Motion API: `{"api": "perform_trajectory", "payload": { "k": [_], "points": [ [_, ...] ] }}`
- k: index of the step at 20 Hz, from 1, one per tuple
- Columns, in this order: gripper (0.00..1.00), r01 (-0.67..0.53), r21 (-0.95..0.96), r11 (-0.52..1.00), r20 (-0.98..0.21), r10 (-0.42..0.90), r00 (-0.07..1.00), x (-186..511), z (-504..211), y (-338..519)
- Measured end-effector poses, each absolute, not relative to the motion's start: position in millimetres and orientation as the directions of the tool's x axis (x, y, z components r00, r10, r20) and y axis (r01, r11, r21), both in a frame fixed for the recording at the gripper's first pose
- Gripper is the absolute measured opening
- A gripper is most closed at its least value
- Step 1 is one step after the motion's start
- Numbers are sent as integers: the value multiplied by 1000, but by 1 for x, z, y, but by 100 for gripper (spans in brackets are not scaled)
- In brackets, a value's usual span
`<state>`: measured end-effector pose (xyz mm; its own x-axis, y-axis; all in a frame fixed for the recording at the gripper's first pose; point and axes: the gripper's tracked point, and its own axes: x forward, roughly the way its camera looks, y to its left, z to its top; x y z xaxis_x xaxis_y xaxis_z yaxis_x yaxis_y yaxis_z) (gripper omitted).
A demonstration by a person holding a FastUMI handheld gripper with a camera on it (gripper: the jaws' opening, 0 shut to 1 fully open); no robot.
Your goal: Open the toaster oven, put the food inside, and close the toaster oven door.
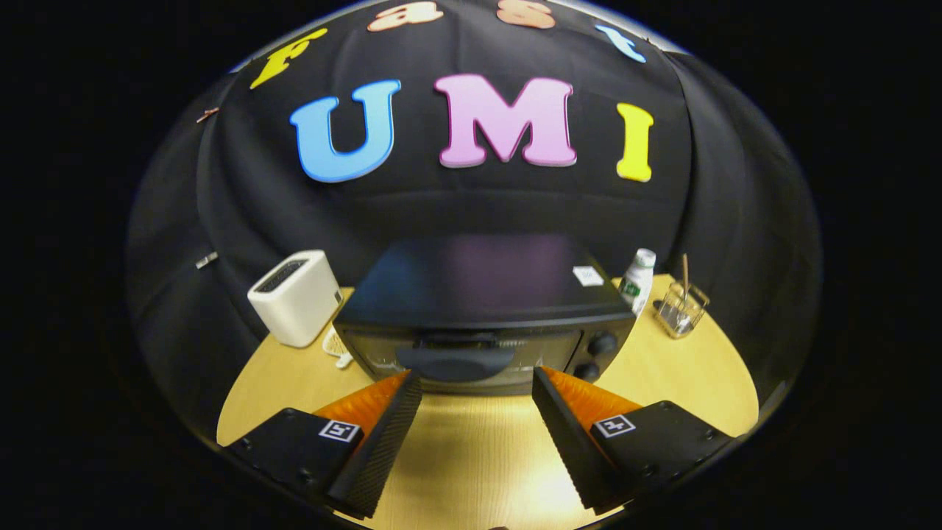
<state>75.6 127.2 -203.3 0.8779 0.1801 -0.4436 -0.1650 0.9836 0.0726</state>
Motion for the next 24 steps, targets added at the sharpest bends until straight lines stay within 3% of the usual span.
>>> {"api": "perform_trajectory", "payload": {
  "k": [9,16,24],
  "points": [
    [98,-105,67,992,-133,113,985,17,-74,22],
    [98,-44,61,997,-126,51,991,-41,-48,-40],
    [98,-32,78,996,-113,41,993,-36,-38,-54]
  ]
}}
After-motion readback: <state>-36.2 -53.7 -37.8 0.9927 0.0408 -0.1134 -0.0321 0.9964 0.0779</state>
